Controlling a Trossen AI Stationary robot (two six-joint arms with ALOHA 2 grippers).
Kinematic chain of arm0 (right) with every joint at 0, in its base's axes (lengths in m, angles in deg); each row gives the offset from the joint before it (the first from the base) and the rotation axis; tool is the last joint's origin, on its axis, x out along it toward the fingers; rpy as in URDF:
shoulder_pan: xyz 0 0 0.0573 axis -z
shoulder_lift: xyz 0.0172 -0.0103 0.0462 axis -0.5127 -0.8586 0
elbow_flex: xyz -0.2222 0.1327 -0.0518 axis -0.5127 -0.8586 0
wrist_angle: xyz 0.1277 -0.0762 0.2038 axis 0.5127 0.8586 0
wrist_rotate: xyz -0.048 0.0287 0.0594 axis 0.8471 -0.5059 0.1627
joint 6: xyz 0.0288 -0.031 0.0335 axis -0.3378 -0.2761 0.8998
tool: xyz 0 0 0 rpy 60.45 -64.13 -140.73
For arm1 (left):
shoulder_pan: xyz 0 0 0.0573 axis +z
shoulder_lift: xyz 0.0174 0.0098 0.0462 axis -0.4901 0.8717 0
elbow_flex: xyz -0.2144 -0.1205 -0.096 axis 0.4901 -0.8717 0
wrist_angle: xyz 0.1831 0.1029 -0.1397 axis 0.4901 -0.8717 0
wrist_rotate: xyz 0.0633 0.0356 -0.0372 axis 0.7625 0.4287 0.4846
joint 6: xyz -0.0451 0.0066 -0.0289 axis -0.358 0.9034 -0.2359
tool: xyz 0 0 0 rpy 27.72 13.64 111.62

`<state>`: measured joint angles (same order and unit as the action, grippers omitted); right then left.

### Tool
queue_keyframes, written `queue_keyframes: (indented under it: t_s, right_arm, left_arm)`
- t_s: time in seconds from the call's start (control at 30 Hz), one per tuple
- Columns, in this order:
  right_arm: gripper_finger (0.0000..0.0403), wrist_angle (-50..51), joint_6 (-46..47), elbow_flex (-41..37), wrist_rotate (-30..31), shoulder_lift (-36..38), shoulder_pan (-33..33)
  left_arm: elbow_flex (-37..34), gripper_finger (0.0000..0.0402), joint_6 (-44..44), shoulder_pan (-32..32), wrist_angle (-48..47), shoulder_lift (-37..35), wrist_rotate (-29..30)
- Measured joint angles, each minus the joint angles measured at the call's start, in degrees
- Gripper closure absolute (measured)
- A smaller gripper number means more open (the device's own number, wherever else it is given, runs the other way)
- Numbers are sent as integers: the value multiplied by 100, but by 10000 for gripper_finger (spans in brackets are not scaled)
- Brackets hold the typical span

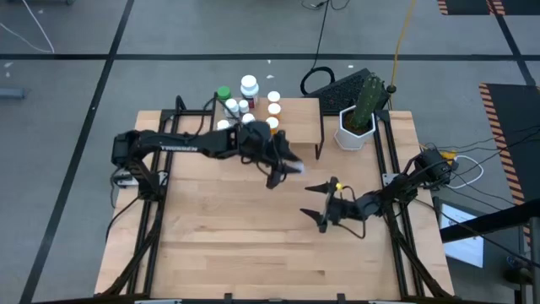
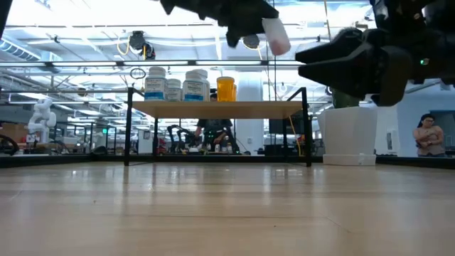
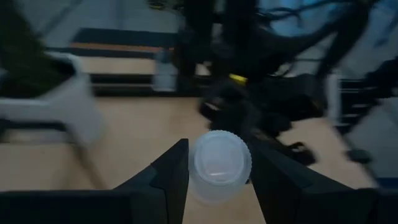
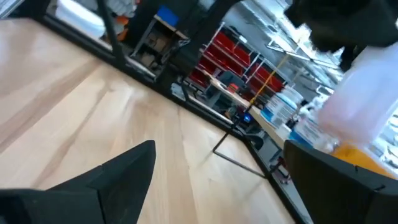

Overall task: Pick and place medicine bottles onto shelf by color
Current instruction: Put the transparent pill bottle on the shelf

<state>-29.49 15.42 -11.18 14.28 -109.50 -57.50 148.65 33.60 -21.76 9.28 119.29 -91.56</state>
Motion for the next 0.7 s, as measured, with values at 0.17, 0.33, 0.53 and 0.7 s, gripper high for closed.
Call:
queue_keyframes:
  t_s: [0.17,0.33,0.53,0.7]
  right_arm:
    - [53,-106,284,-196,245,4,11]
    - [53,-100,358,-204,240,4,69]
    - [53,-106,231,-202,207,4,337]
    - [53,-106,233,-187,187,4,528]
  left_arm:
    - [841,249,616,388,-988,0,586]
    - [1015,248,863,952,-1154,1,706]
    - [1026,248,925,1469,-1041,265,718]
    - [1180,248,962,1633,-944,644,683]
